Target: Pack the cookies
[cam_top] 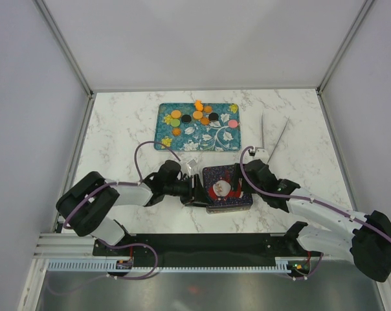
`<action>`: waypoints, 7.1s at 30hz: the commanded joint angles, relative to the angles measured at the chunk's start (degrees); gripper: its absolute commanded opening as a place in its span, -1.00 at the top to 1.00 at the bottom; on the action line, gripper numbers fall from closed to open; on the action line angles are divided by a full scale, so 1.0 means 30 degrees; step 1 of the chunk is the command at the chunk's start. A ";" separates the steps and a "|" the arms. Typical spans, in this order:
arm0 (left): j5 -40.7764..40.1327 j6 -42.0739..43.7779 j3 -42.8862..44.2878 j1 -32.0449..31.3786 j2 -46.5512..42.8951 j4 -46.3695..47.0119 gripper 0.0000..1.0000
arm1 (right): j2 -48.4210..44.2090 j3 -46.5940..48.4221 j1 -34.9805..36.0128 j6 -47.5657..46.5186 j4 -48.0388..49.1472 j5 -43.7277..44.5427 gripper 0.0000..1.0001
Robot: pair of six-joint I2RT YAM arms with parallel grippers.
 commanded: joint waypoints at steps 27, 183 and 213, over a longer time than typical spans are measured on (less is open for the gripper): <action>-0.3223 0.4761 0.3052 0.1869 -0.0771 -0.8046 0.34 | -0.0730 0.1074 -0.1370 -0.0375 -0.0958 -0.2831 -0.85; -0.4248 0.8833 1.3101 0.0521 0.3740 -1.6044 -0.59 | 0.3457 -0.0274 -0.2372 0.0414 0.4345 -0.8224 -0.11; -0.6826 1.0064 1.2545 0.0961 0.3944 -1.7773 -0.66 | 0.2055 0.0665 -0.4329 0.0064 0.3530 -1.0449 -0.67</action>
